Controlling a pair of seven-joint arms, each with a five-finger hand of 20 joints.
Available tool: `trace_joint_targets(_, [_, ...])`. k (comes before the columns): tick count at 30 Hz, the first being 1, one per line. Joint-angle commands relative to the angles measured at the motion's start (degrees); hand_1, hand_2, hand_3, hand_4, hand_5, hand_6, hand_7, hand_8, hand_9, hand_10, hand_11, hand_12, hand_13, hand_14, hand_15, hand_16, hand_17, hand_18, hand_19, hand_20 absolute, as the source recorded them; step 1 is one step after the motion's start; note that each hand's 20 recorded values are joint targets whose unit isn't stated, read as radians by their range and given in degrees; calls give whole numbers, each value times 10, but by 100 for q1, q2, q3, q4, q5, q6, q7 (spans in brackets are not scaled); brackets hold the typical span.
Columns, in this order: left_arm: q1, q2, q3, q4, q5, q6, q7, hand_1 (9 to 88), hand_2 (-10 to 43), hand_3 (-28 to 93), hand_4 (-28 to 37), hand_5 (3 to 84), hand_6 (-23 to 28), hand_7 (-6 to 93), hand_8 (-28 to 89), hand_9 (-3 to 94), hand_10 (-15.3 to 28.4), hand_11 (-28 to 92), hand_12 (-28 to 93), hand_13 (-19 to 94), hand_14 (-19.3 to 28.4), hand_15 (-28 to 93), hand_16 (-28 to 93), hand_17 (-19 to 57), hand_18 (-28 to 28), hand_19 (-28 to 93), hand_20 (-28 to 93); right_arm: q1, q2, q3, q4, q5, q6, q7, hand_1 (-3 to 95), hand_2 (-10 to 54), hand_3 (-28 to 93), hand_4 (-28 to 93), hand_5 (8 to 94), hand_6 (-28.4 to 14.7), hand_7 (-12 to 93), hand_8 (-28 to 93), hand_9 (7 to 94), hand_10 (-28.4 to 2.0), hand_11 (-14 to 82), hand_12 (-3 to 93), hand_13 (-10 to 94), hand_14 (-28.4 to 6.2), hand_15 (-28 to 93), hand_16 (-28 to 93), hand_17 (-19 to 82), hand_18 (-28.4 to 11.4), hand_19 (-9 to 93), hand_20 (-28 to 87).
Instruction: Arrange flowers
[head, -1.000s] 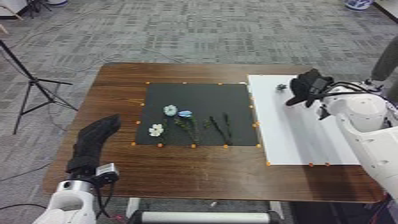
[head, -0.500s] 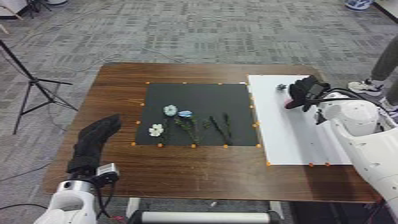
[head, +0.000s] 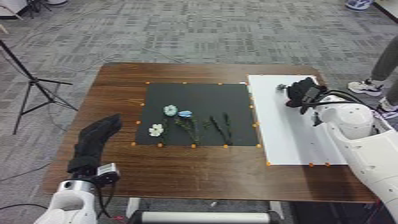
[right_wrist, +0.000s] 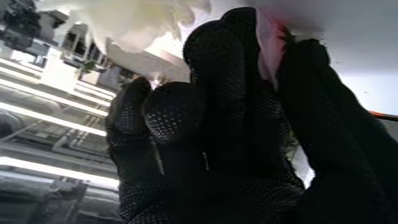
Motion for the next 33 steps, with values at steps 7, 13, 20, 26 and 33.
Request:
trace_joint_targets(7, [82, 7, -29, -57, -7, -79, -43, 245, 23, 709, -245, 462, 50, 152, -78, 443, 127, 191, 103, 322, 163, 149, 8, 19, 116, 61, 138, 305, 832, -709, -1390, 1391, 273, 370, 490, 24, 599, -282, 736, 46, 368, 18, 794, -91, 448, 324, 658, -118, 740, 439, 304, -228, 751, 580])
trace_joint_targets(13, [22, 58, -23, -42, -10, -90, -58, 245, 24, 710, -246, 462, 50, 152, -77, 443, 126, 191, 103, 323, 163, 148, 8, 19, 116, 60, 137, 754, 848, -1308, -2196, 1931, 13, 243, 490, 25, 602, -282, 736, 48, 371, 15, 794, -90, 447, 324, 658, -117, 741, 438, 303, -228, 750, 580])
trace_joint_targets(20, [-17, 43, 17, -32, -1, -96, -83, 245, 24, 710, -246, 463, 50, 152, -77, 442, 128, 190, 103, 322, 163, 148, 9, 19, 116, 59, 138, 1290, 220, -2140, -2398, 2045, -343, -181, 487, 26, 604, -283, 738, 47, 364, 17, 795, -89, 447, 324, 657, -116, 743, 438, 304, -229, 751, 579])
trace_joint_targets(26, [-13, 36, 1, -28, 3, -90, -116, 246, 24, 707, -246, 462, 49, 155, -78, 443, 129, 191, 103, 322, 163, 149, 9, 19, 116, 60, 138, 1448, -403, -2565, -2107, 1963, -498, -558, 488, 27, 602, -283, 735, 48, 367, 18, 795, -89, 447, 323, 657, -117, 743, 438, 304, -228, 752, 578])
trace_joint_targets(33, [-23, 18, -21, -34, -6, -101, -101, 245, 24, 709, -245, 463, 50, 154, -79, 443, 128, 192, 103, 322, 163, 149, 8, 19, 116, 59, 138, 1382, -1004, -2557, -1595, 1488, -644, -883, 490, 27, 599, -283, 733, 50, 371, 14, 792, -88, 446, 324, 656, -117, 744, 438, 304, -228, 752, 577])
